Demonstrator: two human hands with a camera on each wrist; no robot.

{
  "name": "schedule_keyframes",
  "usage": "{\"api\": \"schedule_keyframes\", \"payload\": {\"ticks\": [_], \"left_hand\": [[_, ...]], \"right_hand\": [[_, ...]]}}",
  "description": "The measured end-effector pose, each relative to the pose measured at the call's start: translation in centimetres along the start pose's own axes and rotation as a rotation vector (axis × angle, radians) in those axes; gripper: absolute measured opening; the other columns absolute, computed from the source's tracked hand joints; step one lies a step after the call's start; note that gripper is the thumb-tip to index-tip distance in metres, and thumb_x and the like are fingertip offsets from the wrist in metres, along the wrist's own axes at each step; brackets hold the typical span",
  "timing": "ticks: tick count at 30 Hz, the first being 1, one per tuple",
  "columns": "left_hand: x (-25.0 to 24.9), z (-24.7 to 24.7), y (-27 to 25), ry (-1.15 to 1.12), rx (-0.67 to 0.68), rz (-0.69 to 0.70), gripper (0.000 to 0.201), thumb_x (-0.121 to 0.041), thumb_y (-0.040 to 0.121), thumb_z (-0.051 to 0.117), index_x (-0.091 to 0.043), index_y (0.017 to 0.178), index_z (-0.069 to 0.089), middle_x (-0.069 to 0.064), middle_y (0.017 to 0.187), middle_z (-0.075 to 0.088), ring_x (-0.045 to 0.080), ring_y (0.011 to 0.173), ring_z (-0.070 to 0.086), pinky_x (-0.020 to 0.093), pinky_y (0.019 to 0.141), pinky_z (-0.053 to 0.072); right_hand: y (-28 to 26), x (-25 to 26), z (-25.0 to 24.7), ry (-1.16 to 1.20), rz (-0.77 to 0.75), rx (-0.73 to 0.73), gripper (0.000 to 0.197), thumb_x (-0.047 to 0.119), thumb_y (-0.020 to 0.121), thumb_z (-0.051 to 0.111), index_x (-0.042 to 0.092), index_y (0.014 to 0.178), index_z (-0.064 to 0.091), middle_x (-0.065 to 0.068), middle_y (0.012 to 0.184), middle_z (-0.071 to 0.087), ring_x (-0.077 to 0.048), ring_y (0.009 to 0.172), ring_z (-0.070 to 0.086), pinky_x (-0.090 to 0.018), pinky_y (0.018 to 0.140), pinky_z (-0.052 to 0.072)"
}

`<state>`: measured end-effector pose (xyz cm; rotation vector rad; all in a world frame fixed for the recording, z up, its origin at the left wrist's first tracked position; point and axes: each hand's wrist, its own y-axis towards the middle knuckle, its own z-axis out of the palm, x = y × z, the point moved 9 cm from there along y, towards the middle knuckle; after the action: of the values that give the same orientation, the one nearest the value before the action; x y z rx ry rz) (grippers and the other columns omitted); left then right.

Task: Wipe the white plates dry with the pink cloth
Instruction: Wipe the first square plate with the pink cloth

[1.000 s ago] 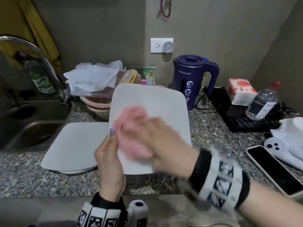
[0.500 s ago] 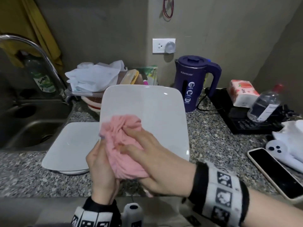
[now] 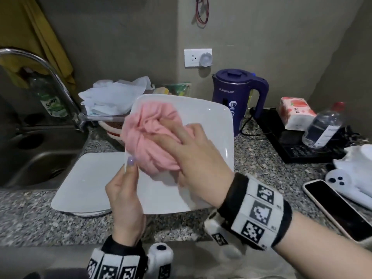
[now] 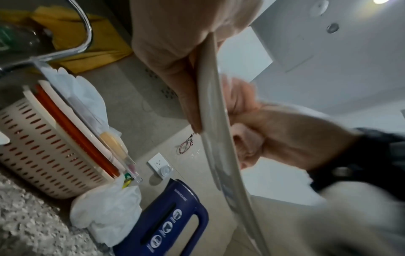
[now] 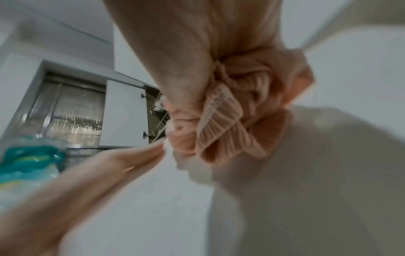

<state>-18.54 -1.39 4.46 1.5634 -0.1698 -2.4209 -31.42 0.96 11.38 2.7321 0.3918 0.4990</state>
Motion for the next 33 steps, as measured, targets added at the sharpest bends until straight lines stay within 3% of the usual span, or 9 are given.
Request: {"api": "schedule_keyframes", "payload": {"ticks": [5, 9, 13, 16, 20, 22, 25, 29, 33], "left_hand": [[0.2, 0.0, -0.4, -0.094, -0.001, -0.063, 0.034, -0.025, 0.1, 0.046, -0.02, 0.088, 0.078, 0.001, 0.102, 0.075, 0.017, 0.094, 0.071, 0.033, 0.08, 0.058], [0.7, -0.7, -0.1, -0.052, -0.025, -0.076, 0.049, -0.019, 0.101, 0.044, -0.018, 0.06, 0.071, -0.007, 0.06, 0.067, 0.004, 0.059, 0.063, 0.018, 0.059, 0.052], [0.5, -1.0, -0.3, -0.049, -0.024, -0.052, 0.035, -0.03, 0.091, 0.05, -0.014, 0.07, 0.072, -0.003, 0.066, 0.069, 0.008, 0.067, 0.064, 0.02, 0.065, 0.054], [-0.2, -0.2, -1.0, 0.007, 0.004, -0.021, 0.03, -0.029, 0.092, 0.05, -0.021, 0.079, 0.075, -0.012, 0.081, 0.072, 0.005, 0.083, 0.066, 0.02, 0.08, 0.05], [0.5, -1.3, -1.2, -0.08, -0.088, -0.091, 0.026, -0.026, 0.099, 0.049, -0.014, 0.104, 0.072, 0.003, 0.114, 0.072, 0.026, 0.116, 0.063, 0.044, 0.101, 0.046], [0.5, -1.1, -0.9, -0.057, -0.106, -0.104, 0.026, -0.024, 0.1, 0.049, -0.01, 0.102, 0.071, 0.005, 0.107, 0.074, 0.025, 0.109, 0.067, 0.04, 0.095, 0.05], [1.0, -1.2, -0.6, -0.017, -0.096, -0.123, 0.03, -0.02, 0.101, 0.046, -0.008, 0.077, 0.061, -0.006, 0.063, 0.069, 0.004, 0.066, 0.065, 0.018, 0.063, 0.052], [1.3, -2.4, -0.9, -0.078, -0.139, -0.155, 0.026, -0.026, 0.1, 0.047, -0.01, 0.1, 0.067, 0.0, 0.097, 0.075, 0.017, 0.094, 0.07, 0.033, 0.084, 0.057], [0.8, -2.2, -1.3, -0.031, -0.139, -0.114, 0.028, -0.024, 0.102, 0.045, -0.011, 0.102, 0.07, -0.002, 0.1, 0.076, 0.015, 0.092, 0.072, 0.03, 0.079, 0.059]], "right_hand": [[-1.6, -4.9, -2.4, -0.084, 0.27, -0.066, 0.087, 0.009, 0.079, 0.064, 0.04, 0.147, 0.018, 0.004, 0.15, 0.015, -0.022, 0.101, 0.027, -0.035, 0.078, 0.041], [-6.0, 3.1, 5.2, 0.075, -0.096, 0.21, 0.084, 0.003, 0.066, 0.058, 0.034, 0.14, 0.031, 0.001, 0.144, 0.025, -0.031, 0.11, 0.033, -0.044, 0.078, 0.047], [-4.6, 1.5, 3.6, 0.004, -0.138, 0.203, 0.083, 0.004, 0.065, 0.059, 0.035, 0.139, 0.037, 0.001, 0.143, 0.031, -0.024, 0.102, 0.035, -0.033, 0.062, 0.04], [-0.4, -1.5, -1.2, -0.109, 0.021, -0.002, 0.085, 0.009, 0.07, 0.066, 0.036, 0.143, 0.032, 0.0, 0.144, 0.029, -0.026, 0.1, 0.035, -0.027, 0.056, 0.027], [-1.4, -6.7, -4.4, -0.251, 0.345, -0.047, 0.088, 0.012, 0.076, 0.065, 0.036, 0.147, 0.019, -0.005, 0.147, 0.016, -0.023, 0.095, 0.027, -0.032, 0.065, 0.031], [-3.5, -4.1, -0.7, -0.067, 0.273, 0.106, 0.086, 0.012, 0.075, 0.06, 0.038, 0.145, 0.017, -0.001, 0.146, 0.015, -0.022, 0.102, 0.028, -0.034, 0.072, 0.04], [-5.8, 3.5, 4.8, 0.091, -0.024, 0.331, 0.084, 0.004, 0.073, 0.056, 0.036, 0.144, 0.026, -0.001, 0.142, 0.025, -0.026, 0.113, 0.028, -0.039, 0.079, 0.041], [-7.0, -0.3, 3.3, -0.077, -0.019, 0.339, 0.076, 0.004, 0.069, 0.057, 0.035, 0.137, 0.039, 0.0, 0.138, 0.034, -0.023, 0.103, 0.033, -0.032, 0.065, 0.033], [-7.7, -5.3, 1.5, -0.176, 0.188, 0.322, 0.076, 0.004, 0.079, 0.053, 0.039, 0.141, 0.028, 0.008, 0.142, 0.023, -0.015, 0.101, 0.023, -0.032, 0.071, 0.039]]}}
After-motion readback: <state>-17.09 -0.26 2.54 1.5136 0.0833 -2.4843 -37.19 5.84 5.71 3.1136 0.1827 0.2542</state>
